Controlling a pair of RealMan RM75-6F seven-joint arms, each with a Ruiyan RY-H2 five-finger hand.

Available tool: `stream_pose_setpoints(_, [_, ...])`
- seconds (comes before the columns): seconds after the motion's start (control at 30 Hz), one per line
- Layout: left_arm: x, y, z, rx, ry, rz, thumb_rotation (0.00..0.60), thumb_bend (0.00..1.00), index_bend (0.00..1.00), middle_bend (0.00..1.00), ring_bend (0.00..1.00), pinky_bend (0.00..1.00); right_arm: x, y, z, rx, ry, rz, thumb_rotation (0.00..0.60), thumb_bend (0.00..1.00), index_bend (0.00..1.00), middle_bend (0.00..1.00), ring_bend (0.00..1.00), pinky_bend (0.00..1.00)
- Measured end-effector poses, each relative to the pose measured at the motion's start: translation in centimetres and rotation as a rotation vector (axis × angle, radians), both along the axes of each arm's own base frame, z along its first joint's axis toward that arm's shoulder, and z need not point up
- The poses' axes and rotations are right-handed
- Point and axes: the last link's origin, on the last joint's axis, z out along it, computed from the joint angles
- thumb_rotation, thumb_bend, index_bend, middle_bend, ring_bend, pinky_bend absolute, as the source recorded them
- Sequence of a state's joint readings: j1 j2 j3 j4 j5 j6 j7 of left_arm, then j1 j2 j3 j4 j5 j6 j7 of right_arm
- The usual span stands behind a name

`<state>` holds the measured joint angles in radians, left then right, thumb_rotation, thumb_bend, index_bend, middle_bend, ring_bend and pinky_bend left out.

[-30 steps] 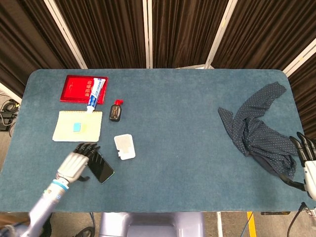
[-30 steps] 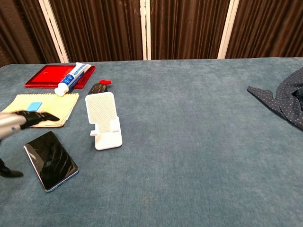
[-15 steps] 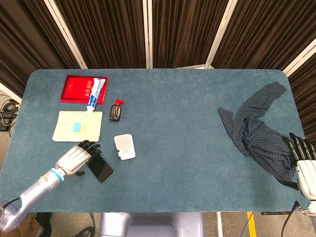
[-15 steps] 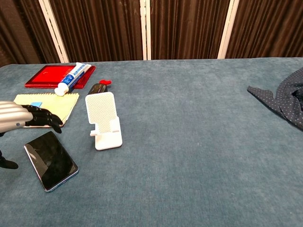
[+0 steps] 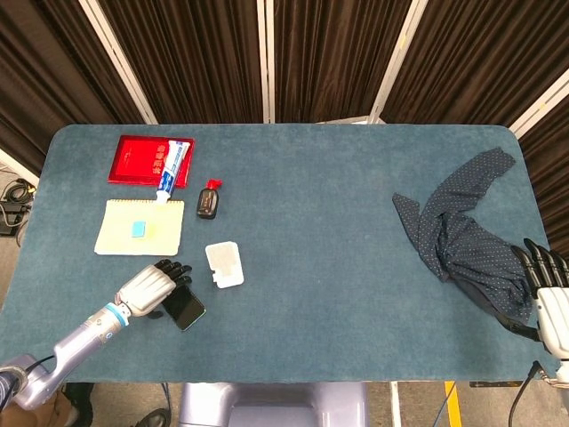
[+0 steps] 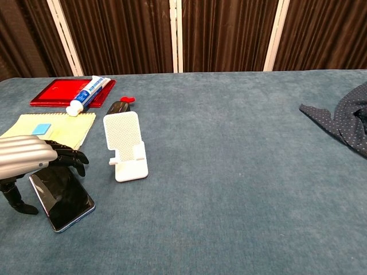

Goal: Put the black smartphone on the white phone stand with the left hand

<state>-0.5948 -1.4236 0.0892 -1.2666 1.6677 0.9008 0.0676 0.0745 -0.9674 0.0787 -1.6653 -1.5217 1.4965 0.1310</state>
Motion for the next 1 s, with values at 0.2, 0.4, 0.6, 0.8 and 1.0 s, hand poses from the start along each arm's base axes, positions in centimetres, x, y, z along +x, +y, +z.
stream_pose_setpoints(0.2, [-0.1, -0.1, -0.4, 0.011, 0.002, -0.007, 0.600, 0.00, 0.40, 0.32, 0.31, 0.28, -0.1, 0.0, 0.0, 0.001, -0.002, -0.001, 0.600, 0.00, 0.00, 0.00, 0.00, 0.00])
stream_pose_setpoints(0.4, [-0.3, -0.1, -0.4, 0.034, -0.005, -0.013, 0.600, 0.00, 0.54, 0.43, 0.40, 0.35, 0.0, 0.0, 0.0, 0.002, -0.002, 0.001, 0.600, 0.00, 0.00, 0.00, 0.00, 0.00])
stream_pose_setpoints(0.6, [-0.2, -0.2, 0.6, 0.072, -0.026, -0.042, 0.600, 0.00, 0.54, 0.43, 0.41, 0.35, 0.0, 0.1, 0.0, 0.002, -0.003, 0.003, 0.600, 0.00, 0.00, 0.00, 0.00, 0.00])
stream_pose_setpoints(0.8, [0.2, -0.4, 2.5, 0.111, -0.033, -0.103, 0.600, 0.00, 0.54, 0.43, 0.41, 0.35, 0.1, 0.1, 0.2, -0.001, -0.010, 0.006, 0.600, 0.00, 0.00, 0.00, 0.00, 0.00])
stream_pose_setpoints(1.0, [1.3, -0.3, 4.6, 0.176, -0.018, -0.216, 0.600, 0.00, 0.53, 0.43, 0.41, 0.35, 0.1, 0.3, 0.4, -0.005, -0.018, 0.009, 0.600, 0.00, 0.00, 0.00, 0.00, 0.00])
